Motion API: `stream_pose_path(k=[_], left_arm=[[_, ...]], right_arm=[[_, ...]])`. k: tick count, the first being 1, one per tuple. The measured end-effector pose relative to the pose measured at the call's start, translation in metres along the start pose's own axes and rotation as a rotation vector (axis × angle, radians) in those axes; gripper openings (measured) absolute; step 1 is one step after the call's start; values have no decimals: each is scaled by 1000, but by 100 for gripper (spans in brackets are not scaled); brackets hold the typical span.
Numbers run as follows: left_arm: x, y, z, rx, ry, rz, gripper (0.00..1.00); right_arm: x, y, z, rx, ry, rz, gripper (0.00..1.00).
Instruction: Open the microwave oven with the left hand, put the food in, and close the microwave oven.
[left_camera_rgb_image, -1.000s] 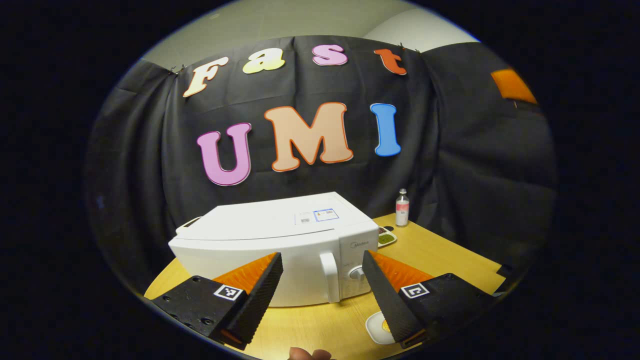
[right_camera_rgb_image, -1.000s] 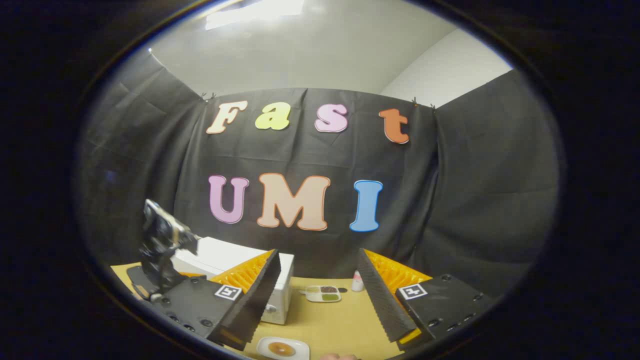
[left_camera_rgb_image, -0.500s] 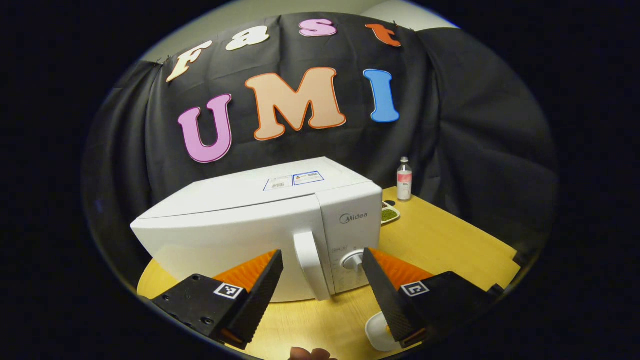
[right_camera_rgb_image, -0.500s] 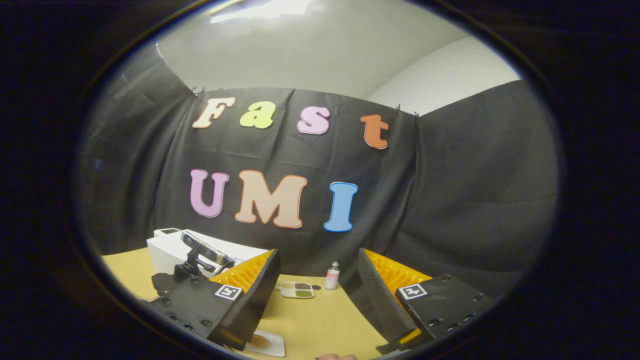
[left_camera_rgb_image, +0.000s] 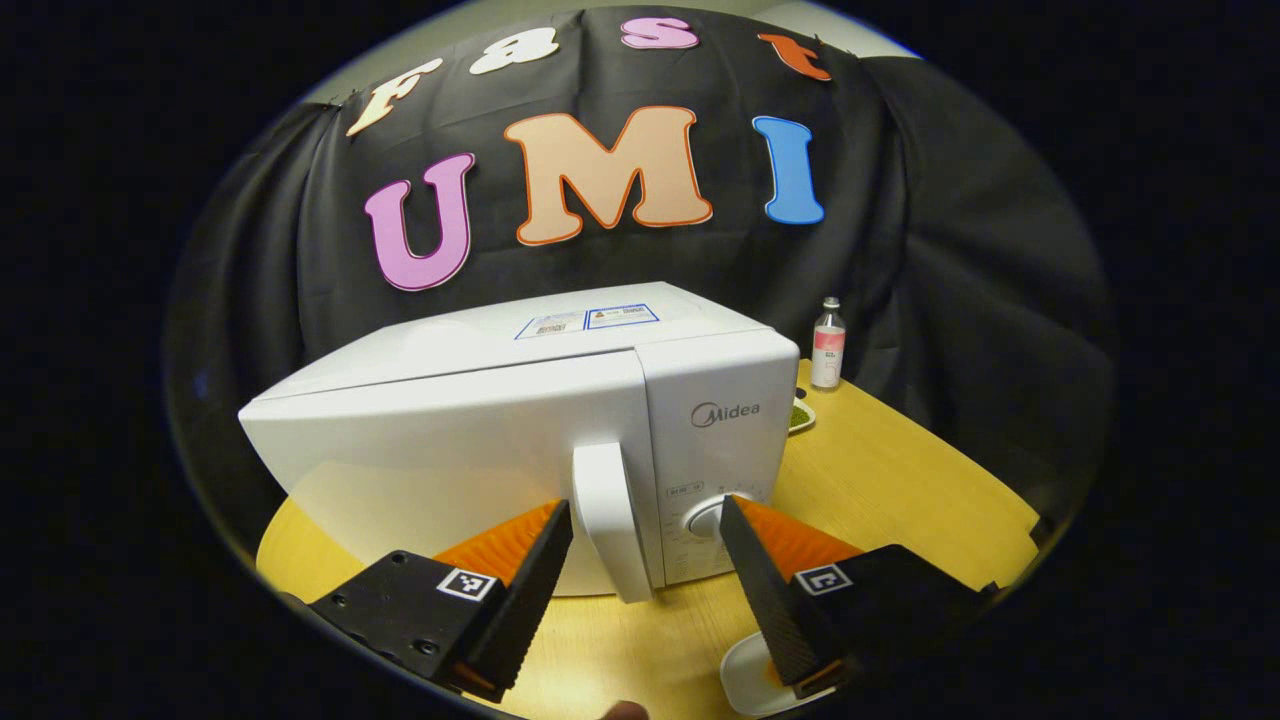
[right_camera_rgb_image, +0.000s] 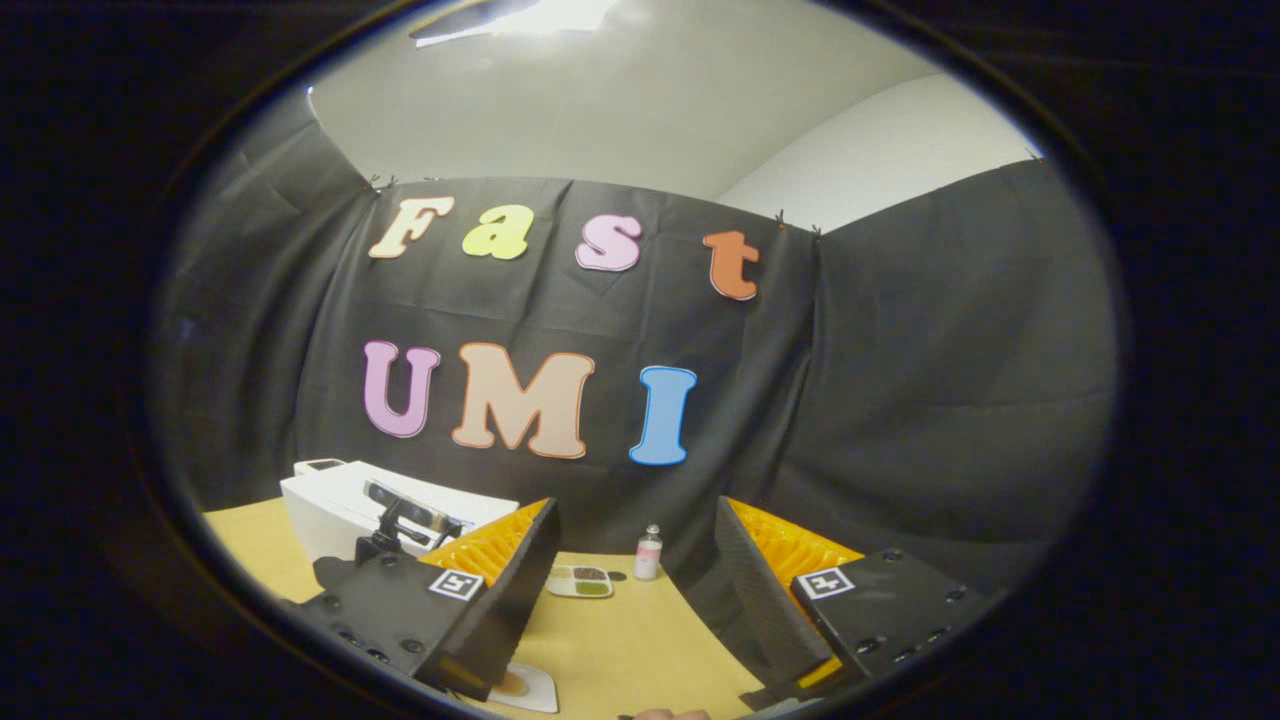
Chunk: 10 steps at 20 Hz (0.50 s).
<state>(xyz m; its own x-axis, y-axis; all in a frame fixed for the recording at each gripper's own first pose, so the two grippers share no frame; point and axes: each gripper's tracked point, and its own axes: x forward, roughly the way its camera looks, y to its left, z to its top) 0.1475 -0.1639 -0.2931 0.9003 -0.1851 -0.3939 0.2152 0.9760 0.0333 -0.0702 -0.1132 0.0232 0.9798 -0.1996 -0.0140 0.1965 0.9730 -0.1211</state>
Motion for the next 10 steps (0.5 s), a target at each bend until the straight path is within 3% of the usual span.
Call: stream_pose_path(k=[1, 2, 3, 5, 10], left_arm=[[3, 0, -5, -7, 15, -5, 86], [3, 10, -10, -8, 39, 38, 81], [6, 18, -20, -17, 91, 61, 62], [9, 19, -18, -71, 89, 59, 24], [4, 22, -17, -87, 116, 60, 2]], right_arm=[[0, -1, -1, -4, -2, 1, 96], [-1, -2, -1, -10, -2, 1, 96], [-1, -2, -1, -15, -3, 1, 96], [-1, -2, -3, -13, 2, 3, 97], [0, 2, -4, 1, 9, 24, 96]])
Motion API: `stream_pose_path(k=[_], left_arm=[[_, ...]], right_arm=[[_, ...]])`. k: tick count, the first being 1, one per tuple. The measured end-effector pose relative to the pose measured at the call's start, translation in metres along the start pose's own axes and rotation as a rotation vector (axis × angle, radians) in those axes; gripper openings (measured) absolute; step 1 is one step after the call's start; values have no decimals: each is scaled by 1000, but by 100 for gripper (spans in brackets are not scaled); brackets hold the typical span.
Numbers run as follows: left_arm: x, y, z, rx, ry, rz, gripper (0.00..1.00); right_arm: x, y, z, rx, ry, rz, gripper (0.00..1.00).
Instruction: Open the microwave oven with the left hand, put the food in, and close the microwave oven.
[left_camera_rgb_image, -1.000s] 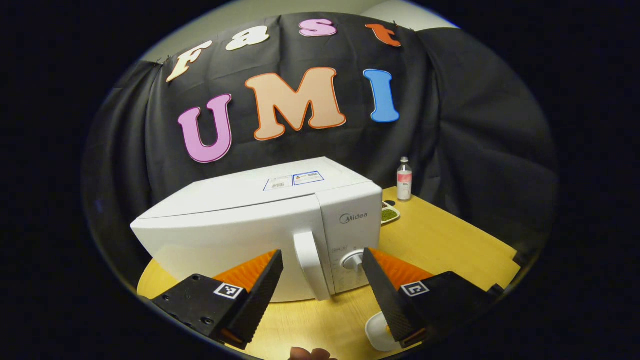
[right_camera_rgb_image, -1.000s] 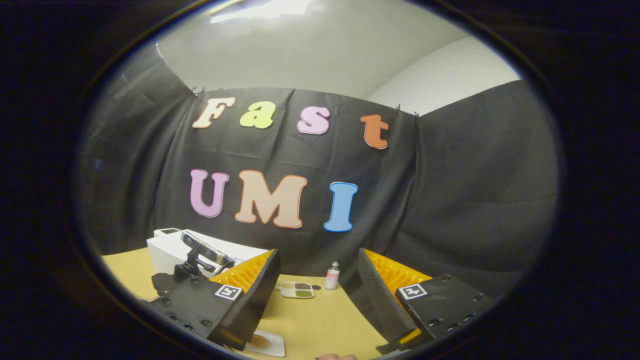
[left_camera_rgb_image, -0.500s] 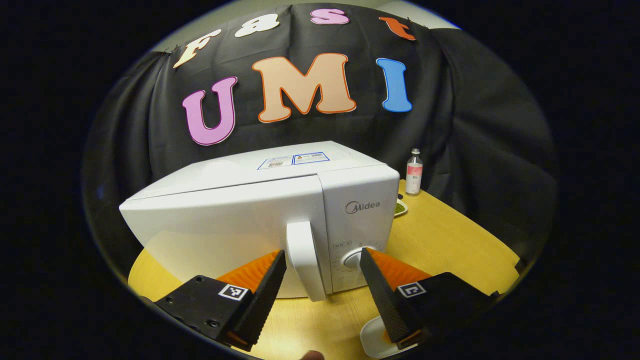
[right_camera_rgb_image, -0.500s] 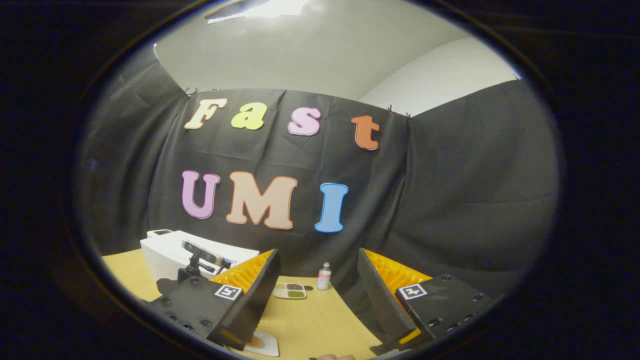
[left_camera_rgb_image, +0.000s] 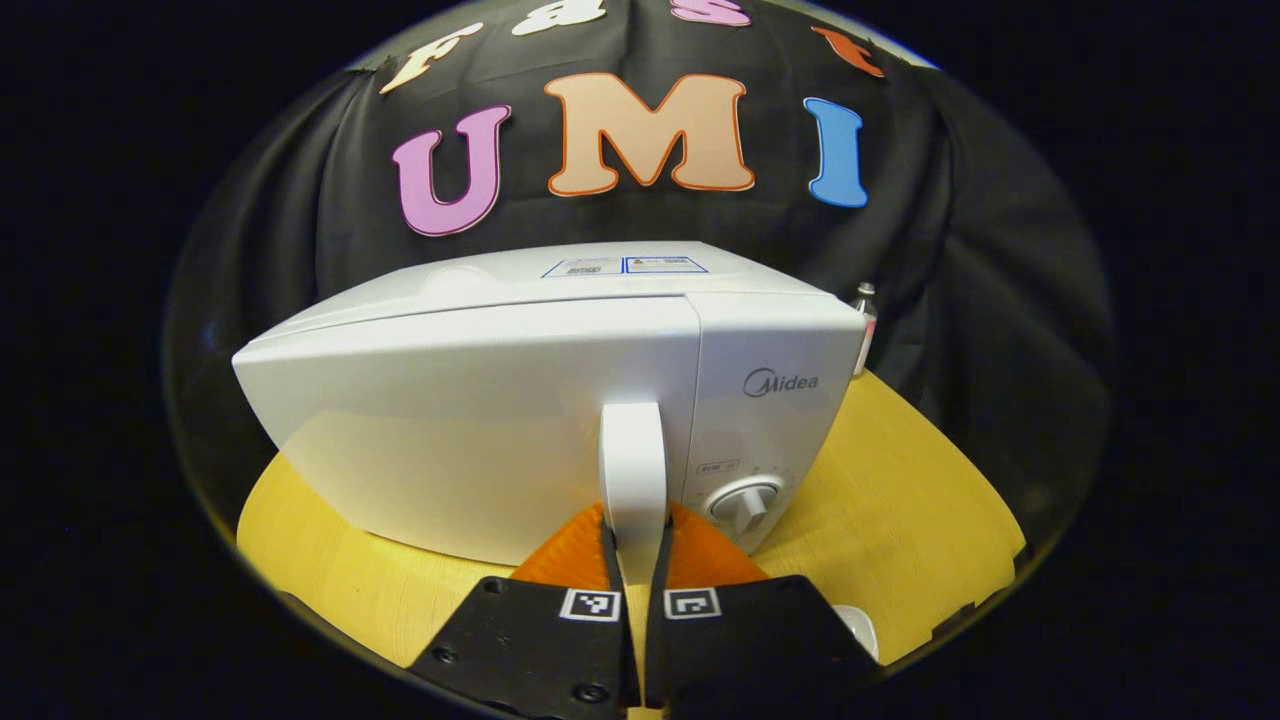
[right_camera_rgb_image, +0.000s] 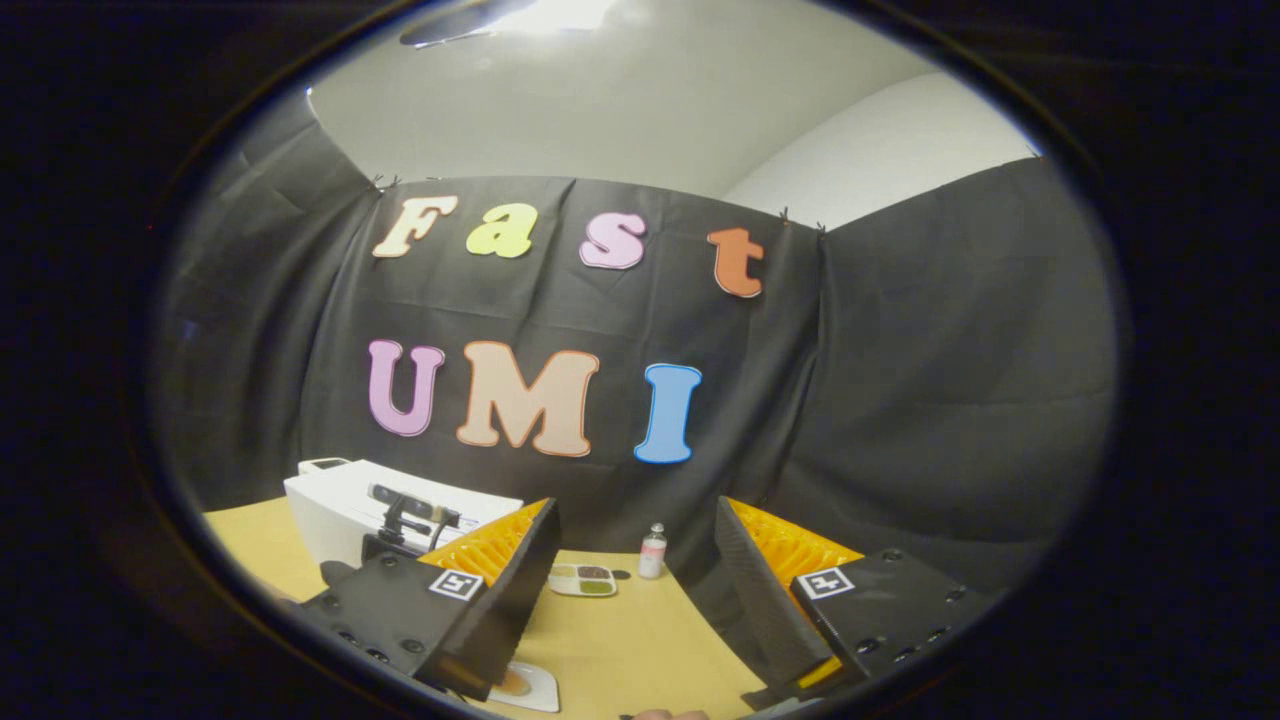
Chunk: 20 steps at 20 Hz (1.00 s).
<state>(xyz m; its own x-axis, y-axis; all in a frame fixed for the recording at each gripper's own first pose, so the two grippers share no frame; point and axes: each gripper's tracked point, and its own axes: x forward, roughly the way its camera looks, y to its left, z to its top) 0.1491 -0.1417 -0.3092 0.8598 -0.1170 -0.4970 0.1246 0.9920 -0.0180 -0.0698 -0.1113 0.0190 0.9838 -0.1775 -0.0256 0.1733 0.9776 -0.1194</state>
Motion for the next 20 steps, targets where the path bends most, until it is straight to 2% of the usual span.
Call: stream_pose_path(k=[7, 12, 14, 16, 20], left_arm=[[-1, -1, -6, -1, 19, -23, 0], [-3, -2, -7, -28, 22, -41, 1], [-21, 0, -19, -41, 28, -29, 1], [-42, 3, -24, 1, -15, -42, 1], [-73, 9, -44, -23, 10, -109, 1]], right_arm=[[-3, 9, 4, 22, -8, 17, 96], [-3, 1, 7, 21, -13, -1, 96], [-3, -6, 9, 16, -22, -17, 96], [1, -10, 7, 20, -18, -30, 96], [11, -11, 4, -16, -19, -27, 97]])
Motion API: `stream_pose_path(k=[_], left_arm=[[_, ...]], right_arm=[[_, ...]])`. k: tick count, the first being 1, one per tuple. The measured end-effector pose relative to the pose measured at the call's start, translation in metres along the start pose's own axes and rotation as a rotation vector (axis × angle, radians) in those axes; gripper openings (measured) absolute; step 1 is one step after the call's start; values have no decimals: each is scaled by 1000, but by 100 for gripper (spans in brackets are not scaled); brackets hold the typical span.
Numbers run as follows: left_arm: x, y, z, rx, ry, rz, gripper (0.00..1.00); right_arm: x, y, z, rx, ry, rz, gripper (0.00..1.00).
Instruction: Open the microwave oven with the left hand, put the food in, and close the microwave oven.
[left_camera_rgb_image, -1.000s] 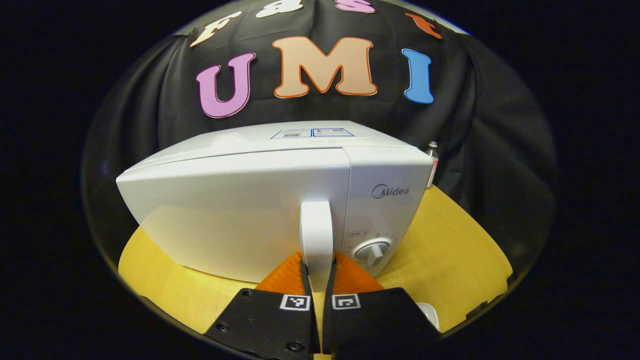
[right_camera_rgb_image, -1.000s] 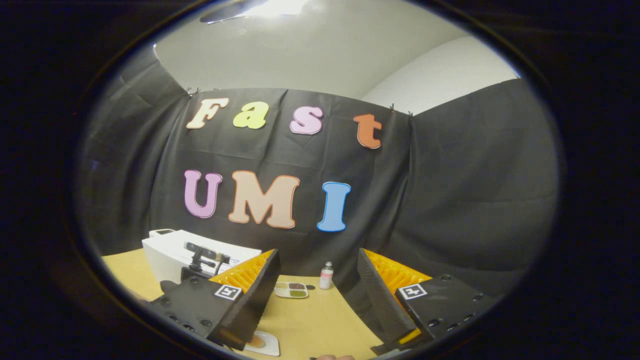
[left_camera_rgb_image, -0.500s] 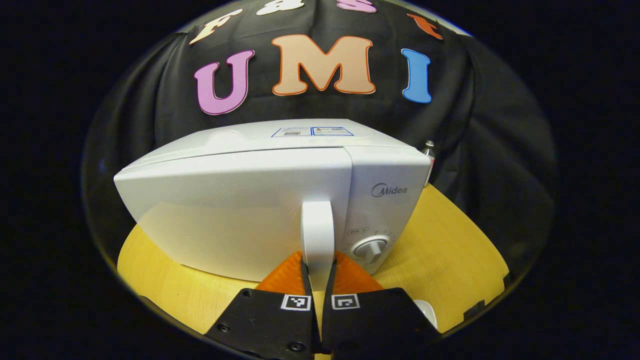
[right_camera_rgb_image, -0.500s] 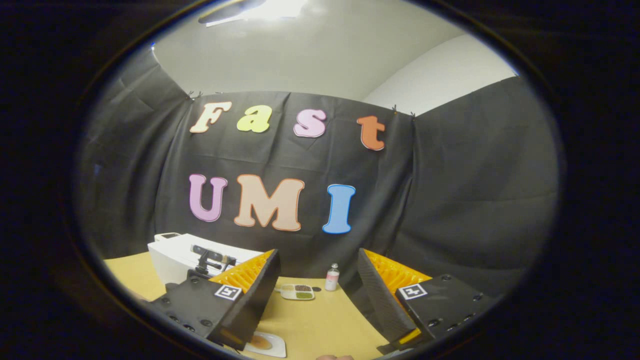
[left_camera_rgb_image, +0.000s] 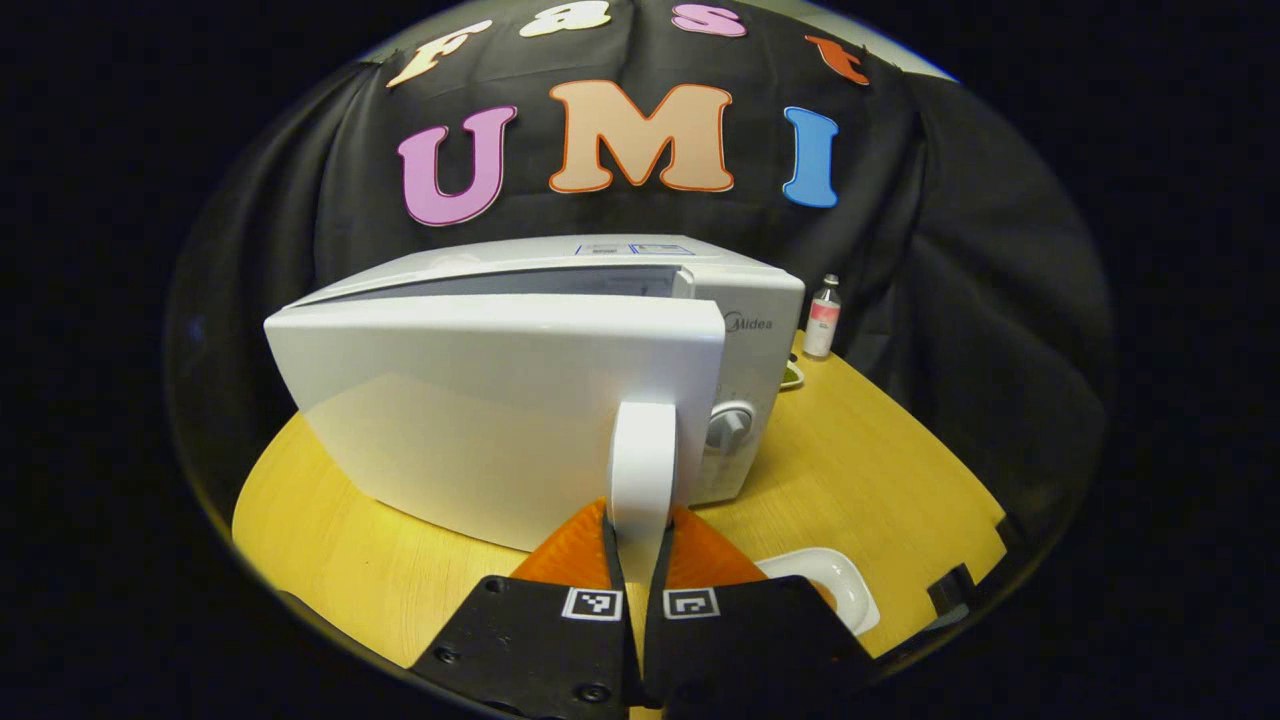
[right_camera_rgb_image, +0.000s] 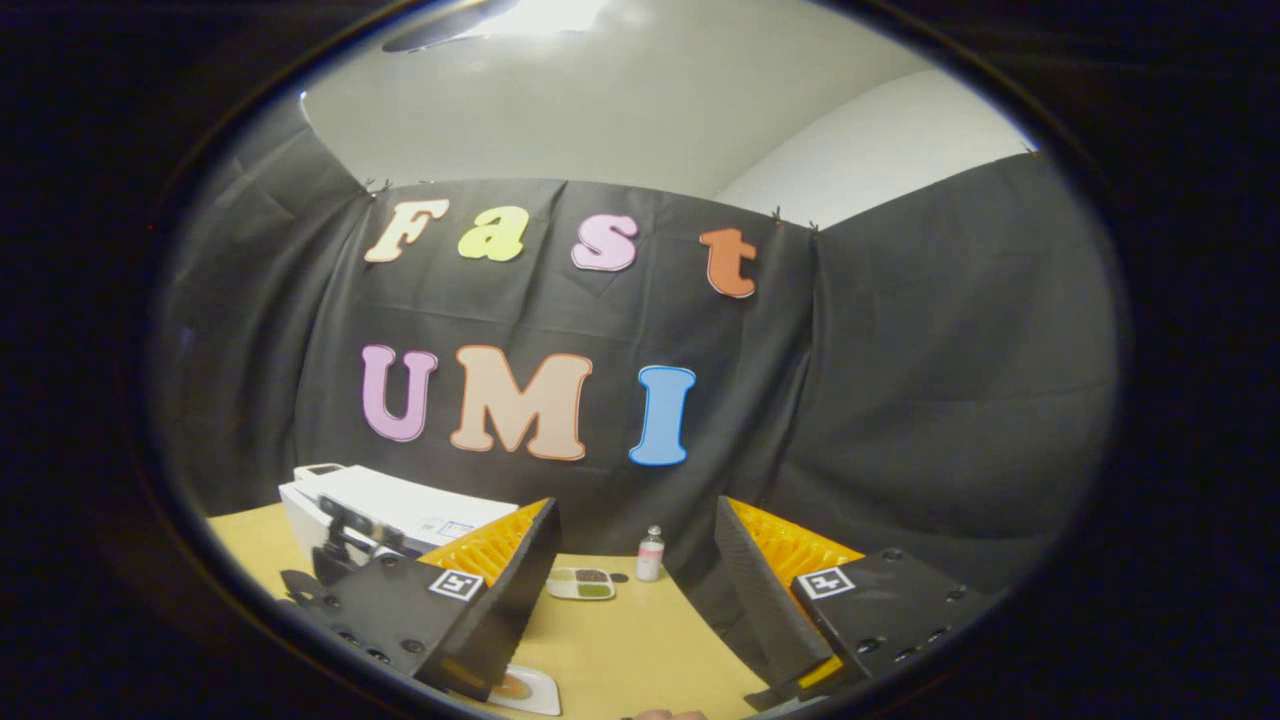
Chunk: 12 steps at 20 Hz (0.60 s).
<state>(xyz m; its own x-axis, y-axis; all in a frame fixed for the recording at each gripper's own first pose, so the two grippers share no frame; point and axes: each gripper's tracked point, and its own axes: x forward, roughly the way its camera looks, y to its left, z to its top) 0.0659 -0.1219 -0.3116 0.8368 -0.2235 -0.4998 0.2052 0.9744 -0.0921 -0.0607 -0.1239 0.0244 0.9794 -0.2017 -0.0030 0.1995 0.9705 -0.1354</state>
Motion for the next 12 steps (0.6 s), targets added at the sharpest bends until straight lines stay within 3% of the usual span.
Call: stream_pose_path(k=[6, 12], left_arm=[[-54, 20, -28, 29, 27, -34, 1], [-104, 55, -53, 14, 34, 51, 1]], right_arm=[[9, 2, -8, 11, 14, 13, 96], [7, 35, -9, -26, 19, 105, 97]])
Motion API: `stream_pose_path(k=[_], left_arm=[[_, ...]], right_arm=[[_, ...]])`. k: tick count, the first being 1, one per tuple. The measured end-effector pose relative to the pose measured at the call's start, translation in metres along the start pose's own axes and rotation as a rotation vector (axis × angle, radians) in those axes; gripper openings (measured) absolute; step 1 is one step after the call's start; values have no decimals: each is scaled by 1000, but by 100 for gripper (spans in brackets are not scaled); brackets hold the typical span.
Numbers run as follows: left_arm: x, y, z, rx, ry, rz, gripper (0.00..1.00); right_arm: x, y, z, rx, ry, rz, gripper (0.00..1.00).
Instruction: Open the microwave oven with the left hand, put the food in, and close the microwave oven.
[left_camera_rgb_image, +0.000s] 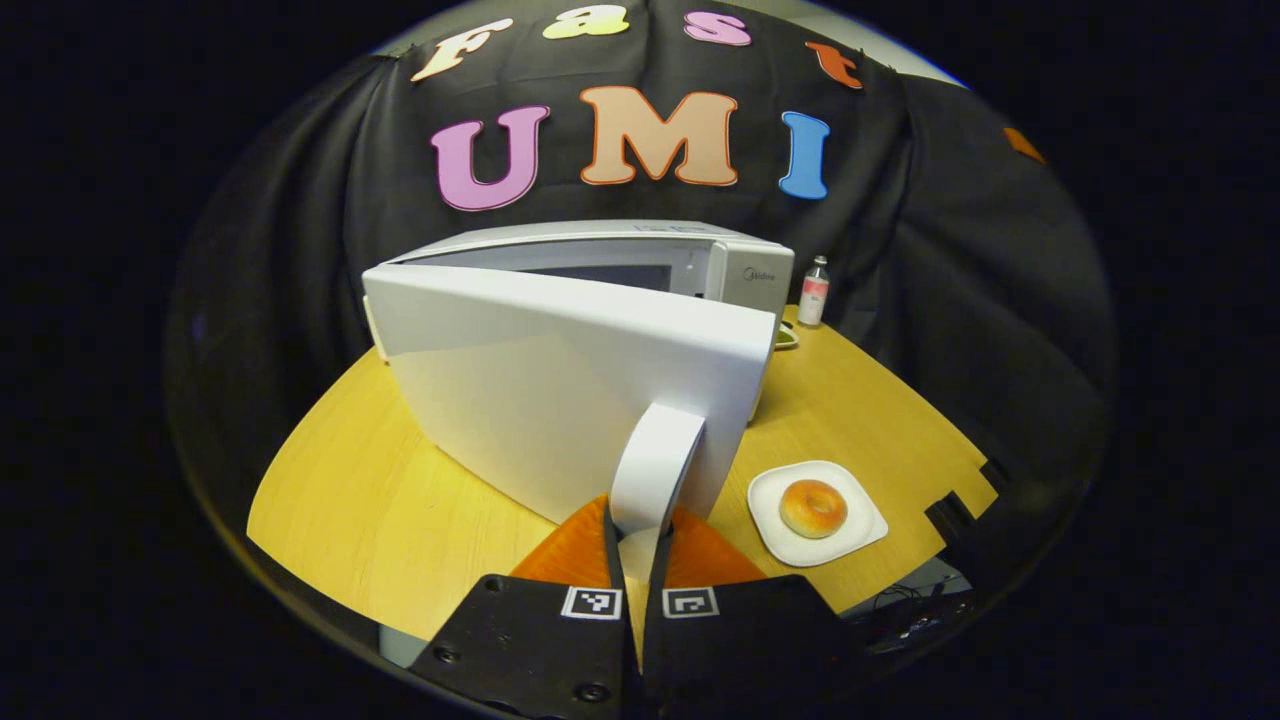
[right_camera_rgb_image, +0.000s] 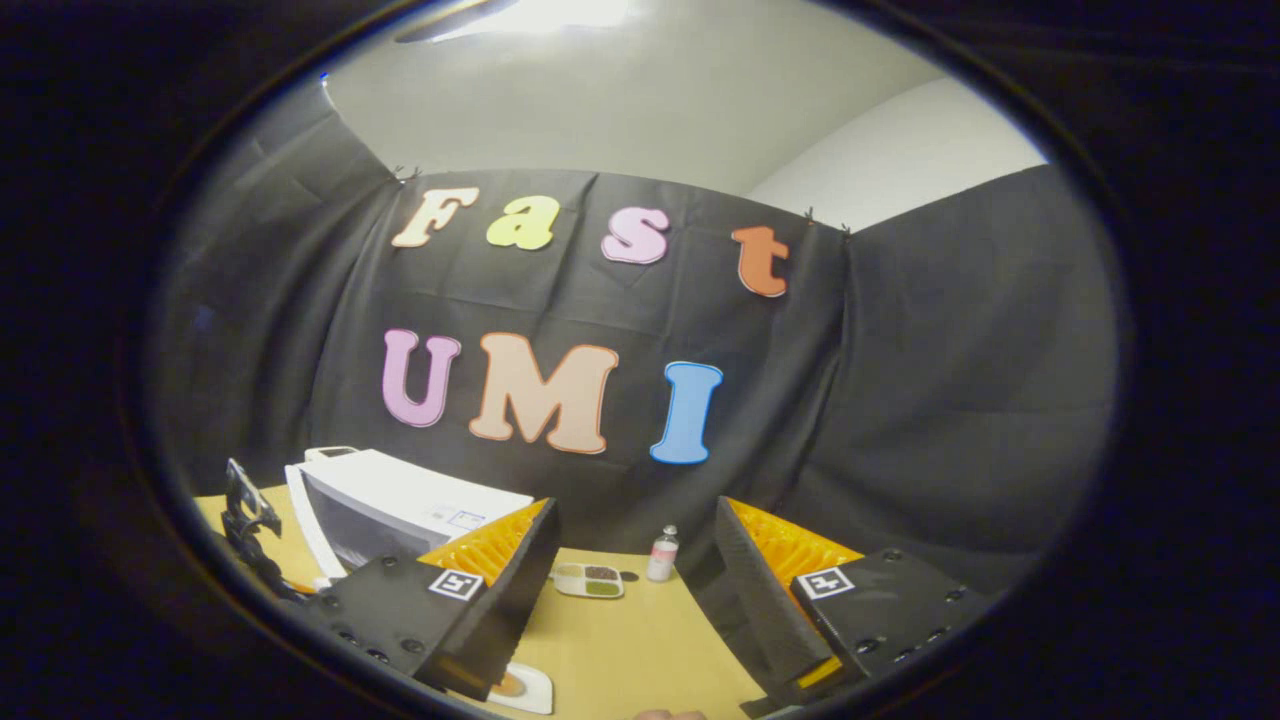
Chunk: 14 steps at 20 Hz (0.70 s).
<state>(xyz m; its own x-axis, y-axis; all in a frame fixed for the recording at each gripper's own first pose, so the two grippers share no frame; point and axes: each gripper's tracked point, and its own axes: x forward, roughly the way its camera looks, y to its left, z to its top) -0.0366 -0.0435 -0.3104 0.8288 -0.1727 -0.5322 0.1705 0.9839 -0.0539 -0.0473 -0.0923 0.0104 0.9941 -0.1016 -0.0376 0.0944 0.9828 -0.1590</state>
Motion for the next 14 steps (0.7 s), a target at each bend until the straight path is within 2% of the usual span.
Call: stream_pose_path(k=[6, 10, 14], left_arm=[[-46, 59, -26, -47, 17, 113, 0], [-70, 110, -40, -91, 17, 222, 0], [-84, 137, -46, -150, 1, 216, 0]], right_arm=[[-5, 39, 7, 36, -17, 80, 97], [-14, 58, 11, 33, -23, 96, 97], [-20, 67, 11, -10, -42, 92, 96]])
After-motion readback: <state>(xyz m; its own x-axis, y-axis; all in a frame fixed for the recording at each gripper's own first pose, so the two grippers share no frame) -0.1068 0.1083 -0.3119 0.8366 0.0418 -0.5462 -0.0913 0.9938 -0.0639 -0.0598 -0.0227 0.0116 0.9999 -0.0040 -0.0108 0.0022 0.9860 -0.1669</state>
